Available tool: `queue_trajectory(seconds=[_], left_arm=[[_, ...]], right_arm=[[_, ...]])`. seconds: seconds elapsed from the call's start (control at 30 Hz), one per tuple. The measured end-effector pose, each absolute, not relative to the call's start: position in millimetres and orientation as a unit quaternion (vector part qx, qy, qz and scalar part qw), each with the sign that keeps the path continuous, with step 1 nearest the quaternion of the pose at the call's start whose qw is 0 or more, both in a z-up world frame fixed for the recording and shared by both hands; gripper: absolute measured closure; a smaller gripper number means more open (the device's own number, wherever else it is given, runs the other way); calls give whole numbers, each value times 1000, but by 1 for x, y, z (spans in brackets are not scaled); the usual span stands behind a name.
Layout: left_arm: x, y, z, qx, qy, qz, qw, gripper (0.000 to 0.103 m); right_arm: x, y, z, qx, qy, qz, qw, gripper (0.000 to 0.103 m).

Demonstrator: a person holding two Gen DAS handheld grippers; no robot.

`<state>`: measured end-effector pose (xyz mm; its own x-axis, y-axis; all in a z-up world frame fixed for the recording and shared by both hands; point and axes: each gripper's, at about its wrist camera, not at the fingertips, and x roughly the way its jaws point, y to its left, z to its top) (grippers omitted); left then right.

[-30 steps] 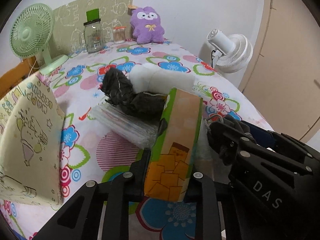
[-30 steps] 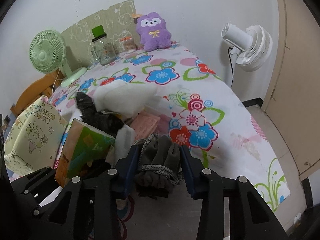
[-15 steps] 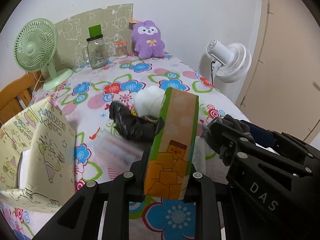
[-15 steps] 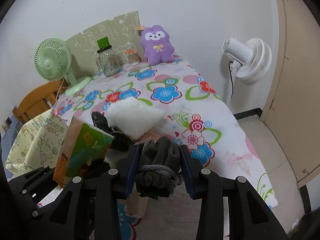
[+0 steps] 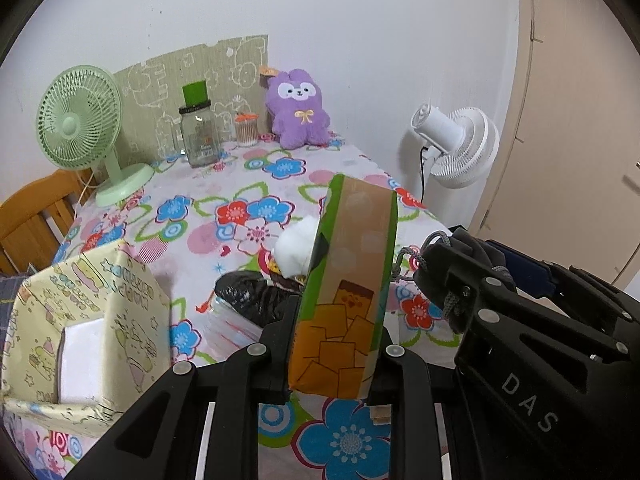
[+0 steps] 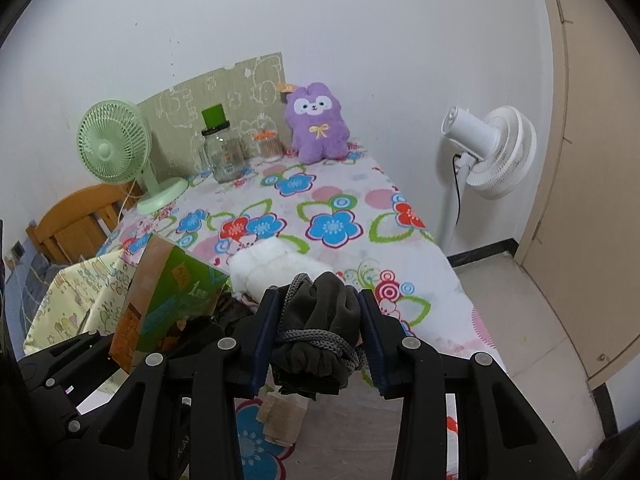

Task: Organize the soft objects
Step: 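Carry the tissue box and socks with both tools over the fabric storage box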

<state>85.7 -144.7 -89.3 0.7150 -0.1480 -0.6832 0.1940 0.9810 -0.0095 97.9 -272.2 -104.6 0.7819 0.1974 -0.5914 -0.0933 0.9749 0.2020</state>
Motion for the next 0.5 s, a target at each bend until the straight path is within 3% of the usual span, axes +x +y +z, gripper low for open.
queue_trajectory(seconds=[0.5], left_arm=[[83, -133, -58, 37, 344, -116, 931, 81]], right_arm=[[88, -262, -67, 79, 292, 48, 952, 60]])
